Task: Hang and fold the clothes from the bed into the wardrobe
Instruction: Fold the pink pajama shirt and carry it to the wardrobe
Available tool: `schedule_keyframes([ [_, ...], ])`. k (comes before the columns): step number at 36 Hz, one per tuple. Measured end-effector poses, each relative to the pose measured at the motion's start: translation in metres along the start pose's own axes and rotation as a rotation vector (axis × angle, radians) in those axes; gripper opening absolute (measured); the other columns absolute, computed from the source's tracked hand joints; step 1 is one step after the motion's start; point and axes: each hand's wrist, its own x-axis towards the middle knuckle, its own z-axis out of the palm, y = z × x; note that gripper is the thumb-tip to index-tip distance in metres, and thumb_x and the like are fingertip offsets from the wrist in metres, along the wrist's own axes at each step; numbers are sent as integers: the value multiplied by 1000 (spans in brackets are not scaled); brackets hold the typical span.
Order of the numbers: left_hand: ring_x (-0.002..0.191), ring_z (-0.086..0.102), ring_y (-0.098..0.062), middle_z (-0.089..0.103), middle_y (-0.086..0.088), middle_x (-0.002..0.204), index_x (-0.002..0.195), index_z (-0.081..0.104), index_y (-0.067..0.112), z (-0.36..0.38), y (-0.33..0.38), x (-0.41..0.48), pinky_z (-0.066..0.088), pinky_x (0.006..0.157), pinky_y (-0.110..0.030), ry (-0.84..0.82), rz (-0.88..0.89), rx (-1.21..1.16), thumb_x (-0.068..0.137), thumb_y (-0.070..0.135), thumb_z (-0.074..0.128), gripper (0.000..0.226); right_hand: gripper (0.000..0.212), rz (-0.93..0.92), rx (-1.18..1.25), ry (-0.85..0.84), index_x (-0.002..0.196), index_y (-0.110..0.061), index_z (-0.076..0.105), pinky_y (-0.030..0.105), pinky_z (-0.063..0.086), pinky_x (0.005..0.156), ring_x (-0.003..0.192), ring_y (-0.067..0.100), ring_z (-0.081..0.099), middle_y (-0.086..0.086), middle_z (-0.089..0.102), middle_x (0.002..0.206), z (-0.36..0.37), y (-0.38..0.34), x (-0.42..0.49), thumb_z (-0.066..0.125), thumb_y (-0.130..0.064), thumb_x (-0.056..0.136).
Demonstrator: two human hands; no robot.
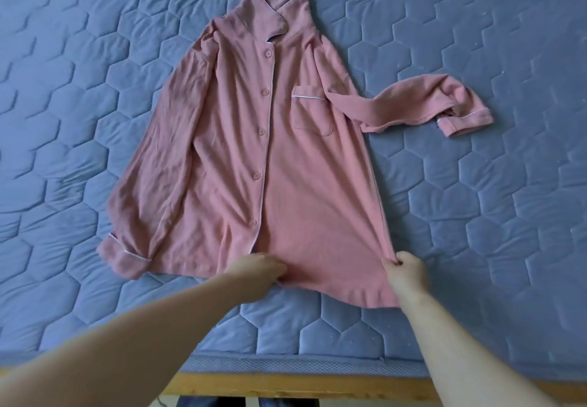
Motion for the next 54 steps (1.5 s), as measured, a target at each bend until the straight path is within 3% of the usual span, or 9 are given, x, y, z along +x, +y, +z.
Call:
schedule_keyframes([
  [7, 128, 43, -19, 45, 2, 142, 140, 41, 23, 18, -4, 4, 34, 105, -29, -86, -25, -251, 96, 16, 39, 44, 60, 4, -239, -4, 141, -22, 35, 41, 42, 96, 122, 34, 46, 11, 45, 137, 24, -8, -20, 53, -14, 84],
  [16, 115, 50, -24, 56, -2, 122, 115, 62, 19, -7, -89, -52, 44, 86, -32, 476, -511, -459, 92, 17, 46, 28, 44, -182, -147, -25, 128, -11, 51, 37, 39, 98, 121, 30, 47, 12, 48, 134, 67, -77, -57, 56, -13, 84],
  [25, 135, 21, -23, 23, 2, 143, 134, 35, 30, 16, -177, -93, 33, 99, -46, 269, -680, -296, 81, 44, 57, 59, 28, -239, -51, -106, 110, -7, 62, 30, 41, 85, 108, 29, 55, 12, 59, 118, 145, -157, -94, 58, -12, 83],
  [31, 119, 43, -28, 43, -5, 131, 129, 39, 18, 25, -211, -100, 47, 76, -38, 341, -619, -230, 89, 12, 45, 41, 22, -206, -112, -96, 102, -7, 64, 30, 42, 85, 103, 29, 57, 10, 63, 105, 189, -187, -117, 56, -10, 82],
  [35, 91, 59, -33, 60, -12, 103, 99, 44, 12, -4, -243, -106, 39, 61, -31, 402, -753, -577, 91, 14, 40, 9, 26, -157, -187, -96, 107, -11, 62, 33, 42, 94, 108, 30, 57, 8, 64, 115, 203, -205, -128, 57, -14, 82],
  [40, 36, 55, -18, 56, -14, 53, 90, 55, 6, -67, -294, -119, 45, 36, -21, 745, -765, -1716, 88, 0, 41, 15, 34, -172, -219, -126, 121, -13, 56, 23, 31, 81, 120, 24, 48, 6, 53, 132, 210, -235, -138, 53, -16, 88],
  [46, 89, 65, -11, 45, -10, 143, 140, 40, 6, -145, -354, -156, 48, 88, -26, 1364, -145, -2347, 97, 27, 38, 47, 31, -207, -119, -80, 117, -9, 57, 25, 36, 81, 114, 26, 53, 11, 57, 125, 217, -264, -146, 56, -12, 86],
  [49, 133, 35, -13, 25, 8, 153, 147, 22, 31, -156, -366, -154, 31, 99, -39, 1317, -270, -2171, 98, 46, 37, 54, 32, -233, -86, -52, 118, -10, 55, 24, 32, 75, 111, 27, 54, 12, 57, 124, 217, -270, -146, 55, -11, 87],
  [54, 104, 55, -31, 54, -14, 121, 133, 37, 15, -98, -324, -112, 41, 91, -39, 859, -507, -1546, 96, 21, 51, 40, 36, -230, -125, -75, 123, -14, 54, 22, 28, 74, 115, 26, 52, 9, 55, 128, 222, -261, -144, 54, -14, 87],
])
